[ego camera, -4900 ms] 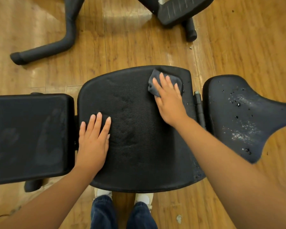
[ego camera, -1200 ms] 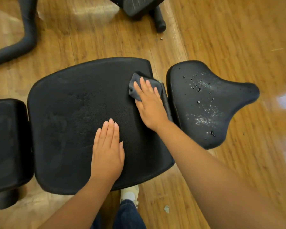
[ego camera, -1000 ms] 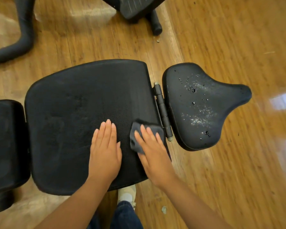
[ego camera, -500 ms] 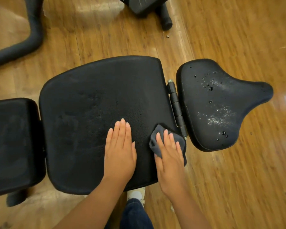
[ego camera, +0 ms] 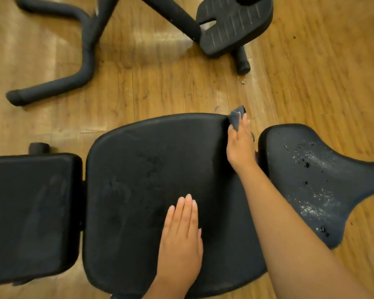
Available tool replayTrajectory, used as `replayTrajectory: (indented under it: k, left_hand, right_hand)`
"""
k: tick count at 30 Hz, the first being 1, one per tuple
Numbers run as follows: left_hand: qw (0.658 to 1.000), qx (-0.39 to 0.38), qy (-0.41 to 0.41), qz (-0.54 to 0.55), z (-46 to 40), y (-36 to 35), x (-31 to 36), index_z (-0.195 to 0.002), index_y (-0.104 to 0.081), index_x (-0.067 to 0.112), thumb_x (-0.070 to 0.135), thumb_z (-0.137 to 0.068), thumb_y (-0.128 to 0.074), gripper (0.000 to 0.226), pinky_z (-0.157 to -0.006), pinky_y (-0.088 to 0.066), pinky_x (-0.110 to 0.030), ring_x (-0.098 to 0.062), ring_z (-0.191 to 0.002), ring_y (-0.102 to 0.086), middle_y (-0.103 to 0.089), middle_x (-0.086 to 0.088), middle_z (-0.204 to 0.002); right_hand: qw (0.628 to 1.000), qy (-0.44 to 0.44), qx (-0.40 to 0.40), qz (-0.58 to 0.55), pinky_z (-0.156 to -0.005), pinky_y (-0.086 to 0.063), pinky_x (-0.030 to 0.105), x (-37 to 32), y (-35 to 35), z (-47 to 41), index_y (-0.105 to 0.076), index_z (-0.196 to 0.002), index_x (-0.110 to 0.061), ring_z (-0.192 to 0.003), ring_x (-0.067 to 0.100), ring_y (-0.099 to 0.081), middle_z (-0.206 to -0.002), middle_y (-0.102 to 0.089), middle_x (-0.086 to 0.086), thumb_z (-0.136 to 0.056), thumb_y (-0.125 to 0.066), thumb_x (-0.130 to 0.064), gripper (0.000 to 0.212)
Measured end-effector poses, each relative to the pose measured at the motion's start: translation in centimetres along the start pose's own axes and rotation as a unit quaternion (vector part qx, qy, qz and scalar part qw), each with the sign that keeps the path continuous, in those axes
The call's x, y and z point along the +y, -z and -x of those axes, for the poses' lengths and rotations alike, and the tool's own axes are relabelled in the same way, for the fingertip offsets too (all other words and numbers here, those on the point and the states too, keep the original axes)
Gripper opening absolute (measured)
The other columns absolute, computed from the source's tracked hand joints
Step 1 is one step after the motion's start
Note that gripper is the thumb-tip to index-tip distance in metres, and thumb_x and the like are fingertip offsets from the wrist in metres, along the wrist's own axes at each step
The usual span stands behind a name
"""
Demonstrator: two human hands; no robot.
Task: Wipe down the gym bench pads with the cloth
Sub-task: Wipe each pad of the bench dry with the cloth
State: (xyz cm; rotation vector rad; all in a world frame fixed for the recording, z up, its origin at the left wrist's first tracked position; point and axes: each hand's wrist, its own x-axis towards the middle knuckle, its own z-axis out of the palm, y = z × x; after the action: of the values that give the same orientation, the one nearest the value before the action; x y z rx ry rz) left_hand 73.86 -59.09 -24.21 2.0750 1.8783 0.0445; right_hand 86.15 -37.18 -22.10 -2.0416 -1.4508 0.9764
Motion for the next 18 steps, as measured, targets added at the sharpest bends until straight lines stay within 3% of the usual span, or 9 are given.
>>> replayTrajectory:
  k: [3, 6, 9, 12, 18]
  left_hand:
    - [1.000, 0.010, 0.002, 0.004, -0.2, 0.0, 0.0, -0.140, -0.028, 0.000, 0.027, -0.099, -0.012, 0.052, -0.112, -0.015, -0.042, -0.027, -0.137, -0.026, -0.033, -0.016, -0.149]
    - [1.000, 0.017, 0.000, 0.010, -0.1, -0.2, 0.0, -0.143, -0.023, -0.002, 0.029, -0.092, -0.029, 0.060, -0.113, -0.014, -0.042, -0.027, -0.138, -0.026, -0.030, -0.014, -0.149]
    - [1.000, 0.021, -0.003, 0.017, -0.1, -0.3, -0.1, -0.145, -0.015, 0.000, 0.030, -0.089, -0.032, 0.066, -0.113, -0.013, -0.041, -0.027, -0.138, -0.025, -0.028, -0.013, -0.149]
    - [1.000, 0.026, -0.001, 0.013, -0.1, -0.4, -0.2, -0.144, -0.021, -0.001, 0.029, -0.093, -0.027, 0.059, -0.113, -0.013, -0.041, -0.027, -0.138, -0.025, -0.028, -0.013, -0.150]
    - [0.999, 0.017, -0.003, 0.043, -0.2, -0.4, -0.2, -0.139, -0.032, 0.001, 0.027, -0.092, -0.032, 0.054, -0.111, -0.017, -0.041, -0.026, -0.136, -0.029, -0.037, -0.015, -0.146]
  right_hand:
    - [0.998, 0.027, 0.006, 0.048, -0.113, -0.003, 0.027, -0.4, -0.7, -1.0, -0.014, -0.148, -0.012, -0.144, 0.016, 0.001, -0.157, -0.008, 0.004, -0.101, -0.031, -0.020, 0.050]
    - [0.997, 0.030, 0.012, 0.065, -0.115, -0.003, 0.029, -0.3, -0.9, -1.0, -0.014, -0.147, -0.009, -0.144, 0.018, 0.001, -0.157, -0.009, 0.006, -0.101, -0.031, -0.020, 0.050]
    - [0.993, 0.048, 0.019, 0.107, -0.117, -0.002, 0.034, -0.9, -1.5, -0.7, -0.016, -0.147, -0.009, -0.144, 0.019, 0.000, -0.156, -0.011, 0.008, -0.101, -0.031, -0.019, 0.049]
    - [0.978, 0.071, 0.039, 0.193, -0.117, -0.001, 0.036, -1.3, -2.5, -0.7, -0.020, -0.147, -0.011, -0.144, 0.021, -0.003, -0.156, -0.013, 0.008, -0.100, -0.029, -0.017, 0.048]
    - [0.966, 0.106, 0.033, 0.232, -0.116, 0.001, 0.036, -2.7, -4.1, -0.2, -0.022, -0.146, -0.009, -0.144, 0.022, -0.005, -0.155, -0.017, 0.009, -0.100, -0.030, -0.016, 0.048]
